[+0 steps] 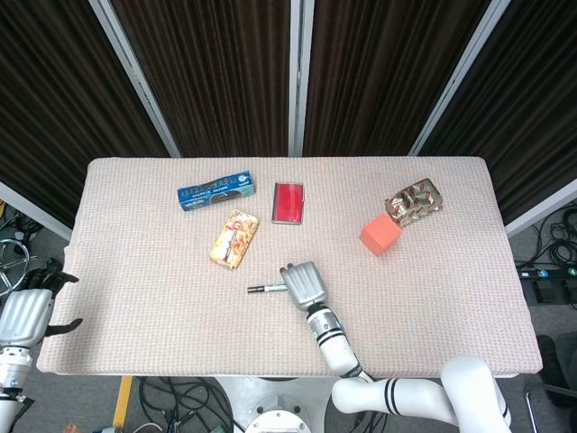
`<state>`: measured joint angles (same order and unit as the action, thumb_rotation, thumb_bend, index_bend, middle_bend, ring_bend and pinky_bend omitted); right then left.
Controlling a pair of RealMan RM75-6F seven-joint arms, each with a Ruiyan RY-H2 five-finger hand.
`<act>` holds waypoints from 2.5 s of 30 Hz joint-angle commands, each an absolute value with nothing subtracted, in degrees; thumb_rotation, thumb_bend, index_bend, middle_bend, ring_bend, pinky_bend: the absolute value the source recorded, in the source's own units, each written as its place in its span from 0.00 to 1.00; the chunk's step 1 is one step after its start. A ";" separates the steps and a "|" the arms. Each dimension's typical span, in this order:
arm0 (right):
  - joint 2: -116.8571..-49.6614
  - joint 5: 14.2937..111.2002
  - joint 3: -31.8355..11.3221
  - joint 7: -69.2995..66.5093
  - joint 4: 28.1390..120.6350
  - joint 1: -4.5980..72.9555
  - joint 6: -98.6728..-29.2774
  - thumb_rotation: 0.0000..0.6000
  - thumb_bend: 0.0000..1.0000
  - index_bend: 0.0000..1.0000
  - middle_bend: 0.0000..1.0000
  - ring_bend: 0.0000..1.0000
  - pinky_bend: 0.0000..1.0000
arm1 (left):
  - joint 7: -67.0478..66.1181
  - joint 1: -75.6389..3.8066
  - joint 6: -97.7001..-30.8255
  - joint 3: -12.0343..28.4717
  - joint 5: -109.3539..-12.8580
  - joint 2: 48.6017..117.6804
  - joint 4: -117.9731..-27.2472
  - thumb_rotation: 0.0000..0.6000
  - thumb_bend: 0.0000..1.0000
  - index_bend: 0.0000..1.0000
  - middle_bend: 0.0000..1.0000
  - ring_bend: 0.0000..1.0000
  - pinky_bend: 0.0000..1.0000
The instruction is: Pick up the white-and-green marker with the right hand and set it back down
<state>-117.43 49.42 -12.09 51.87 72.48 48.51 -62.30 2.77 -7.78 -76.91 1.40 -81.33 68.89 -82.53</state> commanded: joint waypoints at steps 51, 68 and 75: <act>-116.30 53.00 -21.92 51.00 68.20 52.12 -67.62 1.00 0.33 0.66 0.63 0.85 0.90 | -21.65 -29.28 -65.96 15.96 -68.61 90.35 -81.09 1.00 0.09 0.43 0.46 0.38 0.42; -119.78 53.57 -23.32 48.92 65.43 54.43 -68.32 1.00 0.33 0.66 0.63 0.85 0.90 | -27.25 -36.44 -65.18 18.28 -62.56 100.70 -74.51 1.00 0.10 0.45 0.48 0.39 0.43; -120.85 53.46 -23.66 48.45 63.32 55.24 -67.54 1.00 0.33 0.66 0.63 0.85 0.90 | -28.59 -39.86 -63.39 18.43 -62.21 103.56 -70.12 1.00 0.11 0.45 0.48 0.40 0.43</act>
<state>-120.70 53.56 -23.60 48.48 63.50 55.13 -67.69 -28.14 -39.37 -63.80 18.40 -62.42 103.12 -70.61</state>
